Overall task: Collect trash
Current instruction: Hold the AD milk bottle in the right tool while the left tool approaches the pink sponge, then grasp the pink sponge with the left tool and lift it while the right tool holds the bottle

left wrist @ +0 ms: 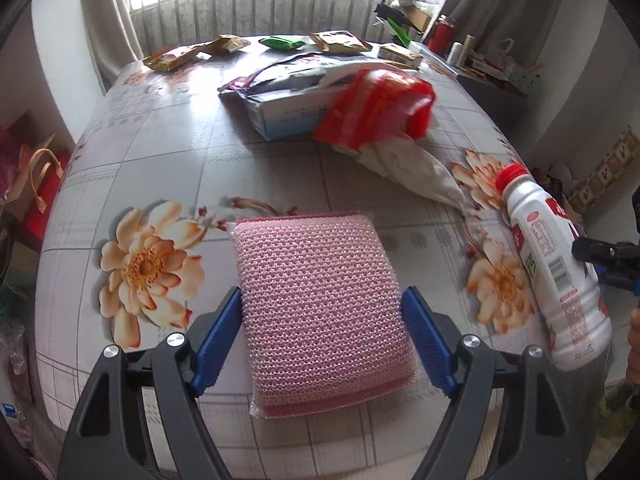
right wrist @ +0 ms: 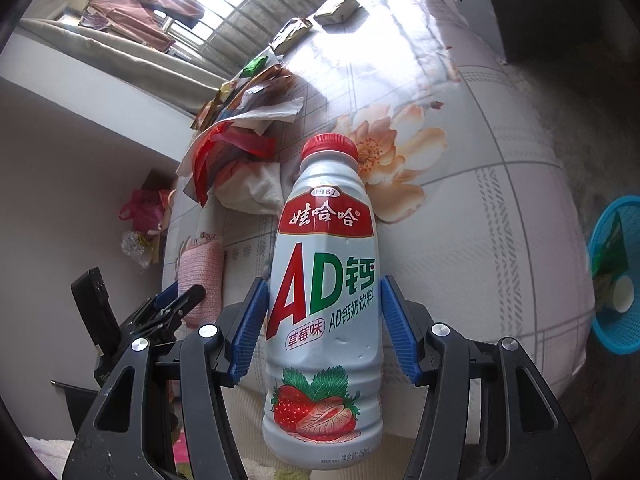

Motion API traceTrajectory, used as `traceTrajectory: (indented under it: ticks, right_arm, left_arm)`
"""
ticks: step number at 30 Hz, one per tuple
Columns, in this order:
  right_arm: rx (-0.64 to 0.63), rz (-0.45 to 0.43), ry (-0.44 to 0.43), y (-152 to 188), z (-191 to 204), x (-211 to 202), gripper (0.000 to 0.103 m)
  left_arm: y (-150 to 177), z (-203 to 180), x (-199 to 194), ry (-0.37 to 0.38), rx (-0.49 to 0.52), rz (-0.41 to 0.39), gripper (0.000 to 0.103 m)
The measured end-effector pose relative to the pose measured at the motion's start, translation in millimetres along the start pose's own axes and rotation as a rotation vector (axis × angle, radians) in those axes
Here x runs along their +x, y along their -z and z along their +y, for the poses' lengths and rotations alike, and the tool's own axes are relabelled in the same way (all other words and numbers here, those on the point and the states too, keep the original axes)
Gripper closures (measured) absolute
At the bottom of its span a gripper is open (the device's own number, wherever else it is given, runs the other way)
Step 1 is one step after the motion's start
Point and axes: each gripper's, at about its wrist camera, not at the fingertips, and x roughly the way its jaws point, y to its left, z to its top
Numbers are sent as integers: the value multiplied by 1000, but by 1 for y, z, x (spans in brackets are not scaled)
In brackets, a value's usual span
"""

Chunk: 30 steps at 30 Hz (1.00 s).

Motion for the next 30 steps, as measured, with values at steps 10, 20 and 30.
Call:
traceTrajectory:
  ticks: [10,20,30]
  right_arm:
    - [0,8,41,15,3,-8,45]
    - [5,36,76,4,3,9,42]
    - [22,38,88,0,2,19,42]
  left_arm:
    - [10,-4,-2,18,-23,41,16]
    - [1,-4,12,-17,-50,47,17]
    - [0,-4,13,-17,-58,25,20]
